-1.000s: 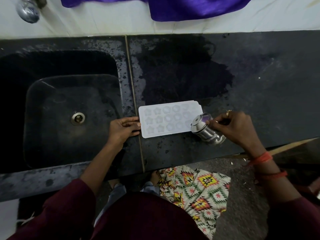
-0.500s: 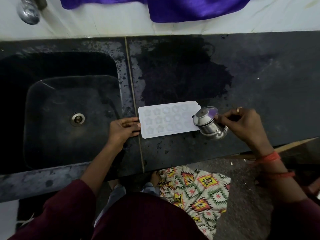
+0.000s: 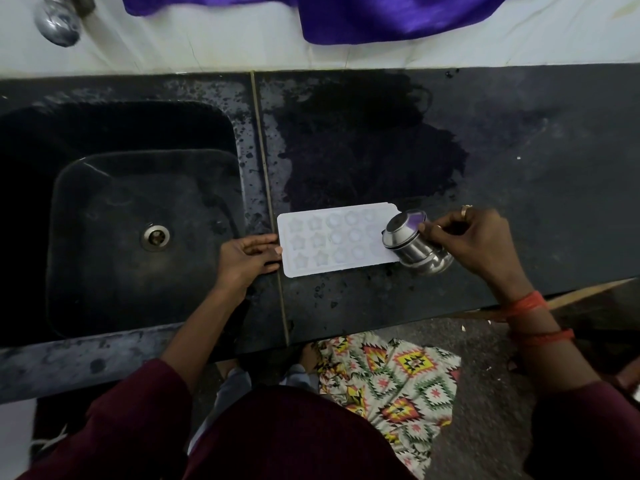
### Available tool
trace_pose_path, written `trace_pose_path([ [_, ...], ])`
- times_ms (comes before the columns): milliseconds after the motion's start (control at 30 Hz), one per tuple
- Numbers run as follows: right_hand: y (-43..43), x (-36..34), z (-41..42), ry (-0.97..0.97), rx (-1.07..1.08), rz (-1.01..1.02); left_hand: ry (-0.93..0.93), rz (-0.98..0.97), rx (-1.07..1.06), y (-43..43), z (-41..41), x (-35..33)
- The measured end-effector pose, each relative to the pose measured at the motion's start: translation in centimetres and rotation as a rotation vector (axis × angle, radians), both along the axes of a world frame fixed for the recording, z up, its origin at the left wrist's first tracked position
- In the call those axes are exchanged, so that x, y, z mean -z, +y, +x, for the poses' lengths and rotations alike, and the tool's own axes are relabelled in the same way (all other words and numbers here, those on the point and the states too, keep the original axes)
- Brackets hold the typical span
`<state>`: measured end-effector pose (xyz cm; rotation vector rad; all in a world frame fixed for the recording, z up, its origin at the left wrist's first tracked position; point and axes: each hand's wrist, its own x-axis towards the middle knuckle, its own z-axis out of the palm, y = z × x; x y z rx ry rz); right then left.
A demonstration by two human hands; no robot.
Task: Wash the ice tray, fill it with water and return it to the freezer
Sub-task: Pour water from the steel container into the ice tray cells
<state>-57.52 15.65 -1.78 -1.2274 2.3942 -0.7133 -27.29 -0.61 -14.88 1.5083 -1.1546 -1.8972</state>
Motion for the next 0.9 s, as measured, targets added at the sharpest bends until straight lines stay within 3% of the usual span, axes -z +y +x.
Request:
trace_pose_path([
  [900, -1.2, -0.5, 0.4, 0.017, 0.012, 0.048, 0.015, 0.011, -0.023, -0.1, 0.0, 0.3],
])
